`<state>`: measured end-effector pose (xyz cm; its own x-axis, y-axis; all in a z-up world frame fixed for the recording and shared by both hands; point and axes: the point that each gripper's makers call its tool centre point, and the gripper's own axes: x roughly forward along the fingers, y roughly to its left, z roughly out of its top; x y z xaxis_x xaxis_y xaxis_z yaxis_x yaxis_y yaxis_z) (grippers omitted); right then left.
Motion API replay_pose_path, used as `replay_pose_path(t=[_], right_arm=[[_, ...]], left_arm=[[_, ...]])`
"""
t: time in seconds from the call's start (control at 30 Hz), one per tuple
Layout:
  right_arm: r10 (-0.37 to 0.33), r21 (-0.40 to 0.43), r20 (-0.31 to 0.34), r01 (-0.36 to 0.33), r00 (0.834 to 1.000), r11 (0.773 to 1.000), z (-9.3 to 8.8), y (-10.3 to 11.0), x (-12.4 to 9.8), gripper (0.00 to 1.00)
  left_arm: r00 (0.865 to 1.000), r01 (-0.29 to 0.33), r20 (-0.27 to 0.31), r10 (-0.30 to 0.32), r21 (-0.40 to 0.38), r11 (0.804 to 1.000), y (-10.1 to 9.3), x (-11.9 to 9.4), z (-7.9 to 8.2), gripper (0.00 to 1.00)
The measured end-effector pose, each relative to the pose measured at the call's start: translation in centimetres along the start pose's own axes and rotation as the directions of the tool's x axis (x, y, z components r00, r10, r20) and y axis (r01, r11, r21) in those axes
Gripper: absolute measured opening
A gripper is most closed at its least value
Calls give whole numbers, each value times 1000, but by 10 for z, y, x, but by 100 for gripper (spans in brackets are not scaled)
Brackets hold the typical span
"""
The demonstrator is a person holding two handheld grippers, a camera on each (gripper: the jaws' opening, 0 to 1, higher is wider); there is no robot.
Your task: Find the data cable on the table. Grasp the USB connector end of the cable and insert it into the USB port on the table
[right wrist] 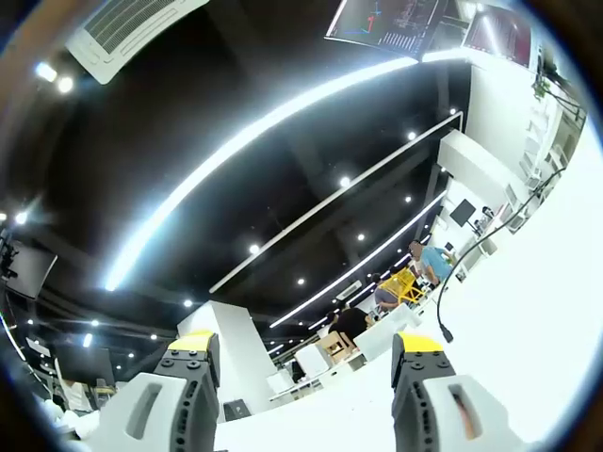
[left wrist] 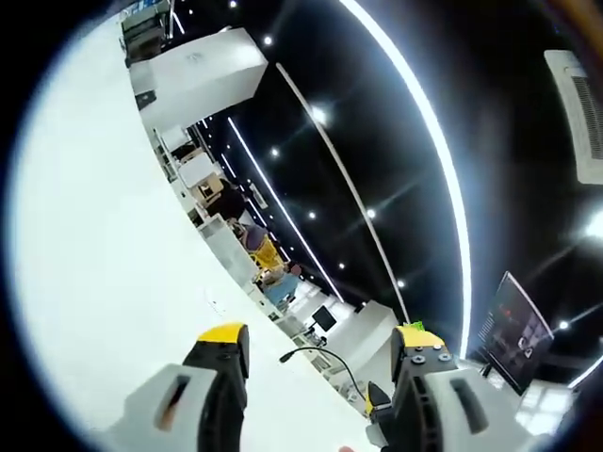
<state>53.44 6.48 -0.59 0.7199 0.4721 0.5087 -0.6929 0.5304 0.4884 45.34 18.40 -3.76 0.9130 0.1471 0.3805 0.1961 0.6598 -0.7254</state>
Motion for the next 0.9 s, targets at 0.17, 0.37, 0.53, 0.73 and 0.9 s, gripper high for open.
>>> replay_pose_path(t=[0.17, 0.37, 0.53, 0.73, 0.9], right_arm=[[-49, 151, 31, 44, 998, 988, 7, -15, -5, 67], [5, 146, -19, -3, 1000, 989, 0, -8, -8, 65], [193, 97, -131, -182, 972, 979, -20, 31, -2, 64], [369, 18, -186, -372, 911, 928, -31, 87, -11, 73], [516, -126, -164, -536, 841, 835, -13, 135, -36, 75]], left_arm=[[999, -30, 44, 30, 7, 1000, 12, -2, 12, 60], [976, -151, 162, 147, 13, 988, 34, -7, 37, 42], [923, -309, 263, 280, 71, 949, 55, -27, 56, 37], [840, -440, 354, 412, -1, 898, 78, -44, 70, 40], [811, -491, 403, 425, 73, 868, 64, -48, 66, 40]])
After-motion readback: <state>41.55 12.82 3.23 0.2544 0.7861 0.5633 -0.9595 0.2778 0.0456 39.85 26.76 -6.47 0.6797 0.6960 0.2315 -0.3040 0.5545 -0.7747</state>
